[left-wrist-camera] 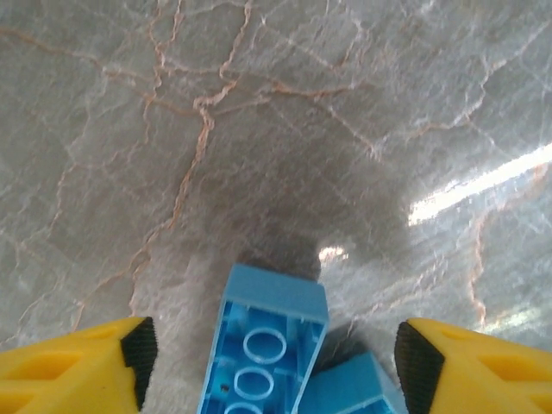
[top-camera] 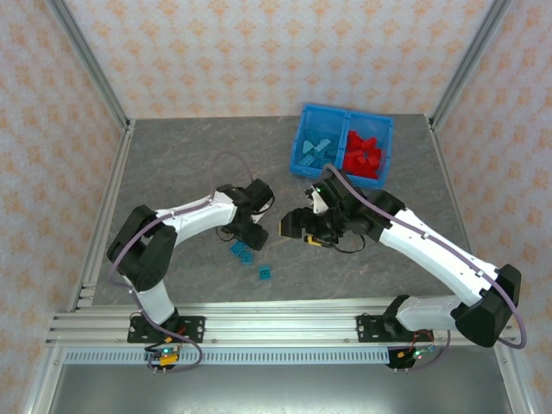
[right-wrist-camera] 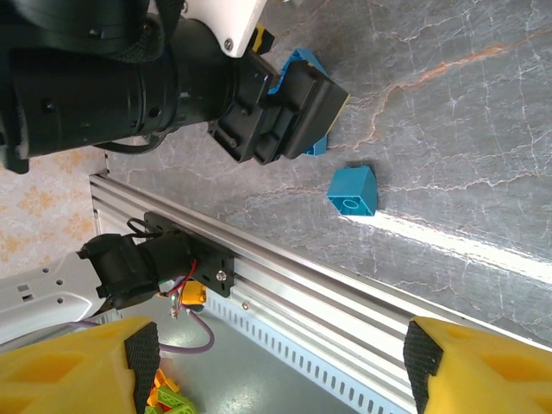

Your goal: Sort the legos into containers by color

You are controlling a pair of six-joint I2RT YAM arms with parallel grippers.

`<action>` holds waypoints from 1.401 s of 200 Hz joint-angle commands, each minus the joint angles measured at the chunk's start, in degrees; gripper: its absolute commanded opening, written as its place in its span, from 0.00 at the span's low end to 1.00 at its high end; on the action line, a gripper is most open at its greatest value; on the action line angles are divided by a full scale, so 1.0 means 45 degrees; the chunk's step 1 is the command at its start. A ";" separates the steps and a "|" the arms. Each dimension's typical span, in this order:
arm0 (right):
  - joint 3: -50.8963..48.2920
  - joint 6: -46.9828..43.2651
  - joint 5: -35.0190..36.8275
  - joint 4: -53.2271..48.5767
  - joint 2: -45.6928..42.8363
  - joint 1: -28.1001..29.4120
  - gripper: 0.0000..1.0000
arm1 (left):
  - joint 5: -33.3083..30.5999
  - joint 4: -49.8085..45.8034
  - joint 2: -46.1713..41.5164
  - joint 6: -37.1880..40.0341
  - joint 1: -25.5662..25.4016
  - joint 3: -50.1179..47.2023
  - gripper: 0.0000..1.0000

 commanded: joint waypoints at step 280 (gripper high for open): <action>-0.1666 0.2705 0.6160 0.0965 -0.2736 0.0065 0.77 | 0.1089 0.3043 0.2271 -0.6338 0.0932 0.9414 0.30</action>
